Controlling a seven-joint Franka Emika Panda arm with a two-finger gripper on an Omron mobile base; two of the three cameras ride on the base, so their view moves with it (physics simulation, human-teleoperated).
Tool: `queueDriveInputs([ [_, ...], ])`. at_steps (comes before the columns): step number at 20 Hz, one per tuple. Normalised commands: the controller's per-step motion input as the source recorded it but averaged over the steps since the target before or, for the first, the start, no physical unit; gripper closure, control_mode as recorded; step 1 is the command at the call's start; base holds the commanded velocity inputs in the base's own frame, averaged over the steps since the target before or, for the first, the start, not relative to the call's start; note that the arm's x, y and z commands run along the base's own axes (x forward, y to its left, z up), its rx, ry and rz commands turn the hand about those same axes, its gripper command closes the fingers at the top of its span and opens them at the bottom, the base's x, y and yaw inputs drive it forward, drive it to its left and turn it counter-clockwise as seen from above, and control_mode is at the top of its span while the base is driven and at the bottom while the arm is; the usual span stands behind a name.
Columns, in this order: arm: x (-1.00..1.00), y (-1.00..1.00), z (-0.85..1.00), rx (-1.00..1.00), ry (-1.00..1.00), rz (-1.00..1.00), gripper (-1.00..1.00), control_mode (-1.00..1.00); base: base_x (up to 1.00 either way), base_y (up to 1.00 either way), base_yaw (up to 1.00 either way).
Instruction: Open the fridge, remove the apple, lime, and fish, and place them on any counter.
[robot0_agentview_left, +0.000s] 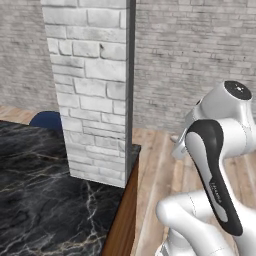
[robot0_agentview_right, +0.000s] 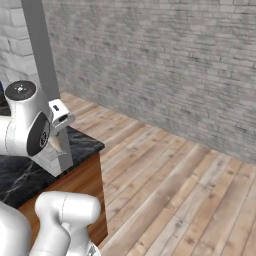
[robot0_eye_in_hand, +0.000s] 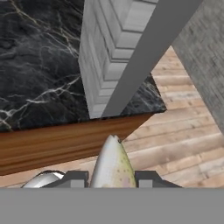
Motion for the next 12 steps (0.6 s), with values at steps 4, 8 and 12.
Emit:
queueDriveInputs([
  [4, -0.03, 0.71, -0.26, -0.14, 0.07, 0.13, 1.00, -1.00, 0.00, 0.20, 0.05],
  [8, 0.00, 1.00, -0.26, -0.26, 0.30, 0.07, 1.00, -1.00, 0.00, 0.00, 0.00],
  [12, 0.15, 1.00, -0.19, -0.20, 0.38, 0.16, 1.00, -1.00, 0.00, 0.00, 0.00],
])
